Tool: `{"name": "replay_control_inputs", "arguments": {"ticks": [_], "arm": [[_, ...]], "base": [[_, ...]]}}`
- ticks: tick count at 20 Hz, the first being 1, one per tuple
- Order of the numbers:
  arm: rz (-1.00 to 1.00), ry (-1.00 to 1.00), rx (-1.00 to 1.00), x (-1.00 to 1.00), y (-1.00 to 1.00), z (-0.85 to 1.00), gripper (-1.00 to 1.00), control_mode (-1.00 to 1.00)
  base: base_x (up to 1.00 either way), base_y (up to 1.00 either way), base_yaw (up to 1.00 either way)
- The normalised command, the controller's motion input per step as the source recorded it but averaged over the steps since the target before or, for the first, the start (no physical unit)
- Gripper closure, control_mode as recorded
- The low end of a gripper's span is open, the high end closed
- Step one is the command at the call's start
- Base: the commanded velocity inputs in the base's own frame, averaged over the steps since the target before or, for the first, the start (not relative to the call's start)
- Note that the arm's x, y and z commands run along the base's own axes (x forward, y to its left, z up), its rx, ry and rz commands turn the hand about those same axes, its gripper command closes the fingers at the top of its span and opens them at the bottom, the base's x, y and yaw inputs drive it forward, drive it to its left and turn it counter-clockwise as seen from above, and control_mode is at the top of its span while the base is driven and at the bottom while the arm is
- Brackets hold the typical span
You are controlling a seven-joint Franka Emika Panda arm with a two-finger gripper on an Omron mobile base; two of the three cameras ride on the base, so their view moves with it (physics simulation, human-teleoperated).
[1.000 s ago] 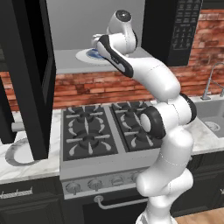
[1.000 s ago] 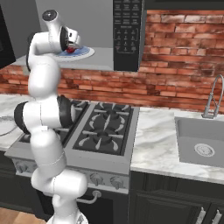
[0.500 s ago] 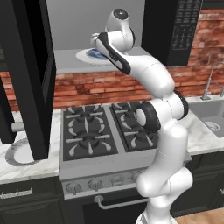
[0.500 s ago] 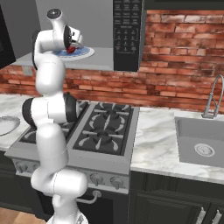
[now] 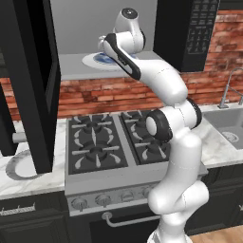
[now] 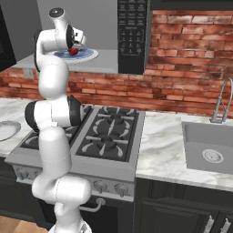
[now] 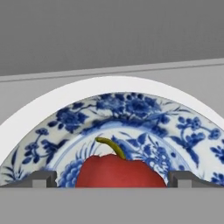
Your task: Pick the bell pepper from the microwave and place it on plate located on the counter.
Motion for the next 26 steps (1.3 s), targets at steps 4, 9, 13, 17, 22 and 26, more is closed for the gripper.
{"name": "replay_control_inputs", "arguments": {"ticks": [4, 9, 13, 17, 22, 26], "arm": [[0.0, 0.0, 0.0, 0.0, 0.0, -0.03, -1.0, -1.0], [0.0, 0.0, 0.0, 0.0, 0.0, 0.0, -1.0, -1.0], [0.0, 0.0, 0.0, 0.0, 0.0, 0.0, 1.0, -1.0], [0.0, 0.0, 0.0, 0.0, 0.0, 0.0, 1.0, -1.0], [0.0, 0.0, 0.0, 0.0, 0.0, 0.0, 1.0, -1.0], [0.0, 0.0, 0.0, 0.0, 0.0, 0.0, 1.0, -1.0]], "base": [[0.0, 0.0, 0.0], [0.0, 0.0, 0.0], [0.0, 0.0, 0.0], [0.0, 0.0, 0.0], [0.0, 0.0, 0.0], [0.0, 0.0, 0.0]]}}
